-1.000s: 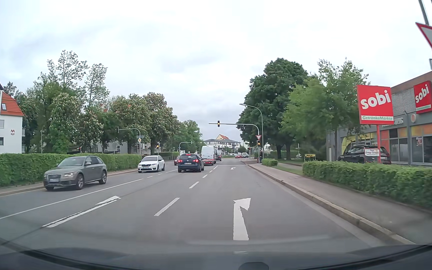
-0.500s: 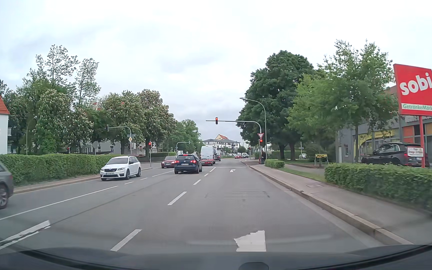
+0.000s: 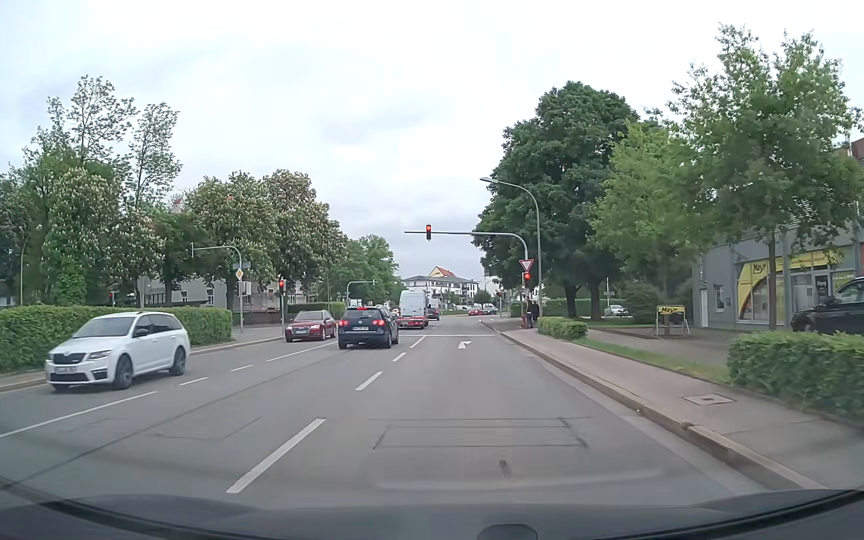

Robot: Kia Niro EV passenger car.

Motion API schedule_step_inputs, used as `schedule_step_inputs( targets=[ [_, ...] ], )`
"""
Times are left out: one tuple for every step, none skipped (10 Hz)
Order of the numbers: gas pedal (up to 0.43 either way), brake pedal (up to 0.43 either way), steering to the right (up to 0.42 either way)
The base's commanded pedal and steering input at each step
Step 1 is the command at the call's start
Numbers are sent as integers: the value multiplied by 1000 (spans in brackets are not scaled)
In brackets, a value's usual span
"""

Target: Follow the waypoints while adhering to traffic rules and regulations

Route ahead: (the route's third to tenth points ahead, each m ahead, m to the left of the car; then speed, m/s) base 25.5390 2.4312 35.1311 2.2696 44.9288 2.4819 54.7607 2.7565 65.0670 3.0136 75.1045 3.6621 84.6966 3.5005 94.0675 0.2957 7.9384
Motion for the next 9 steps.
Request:
schedule_step_inputs(
  targets=[
    [0, 67, 2],
    [0, 98, 1],
    [0, 98, 1],
    [0, 98, 1],
    [0, 110, 1],
    [0, 128, 1],
    [0, 146, 1],
    [0, 171, 0],
    [0, 177, 0]
  ],
)
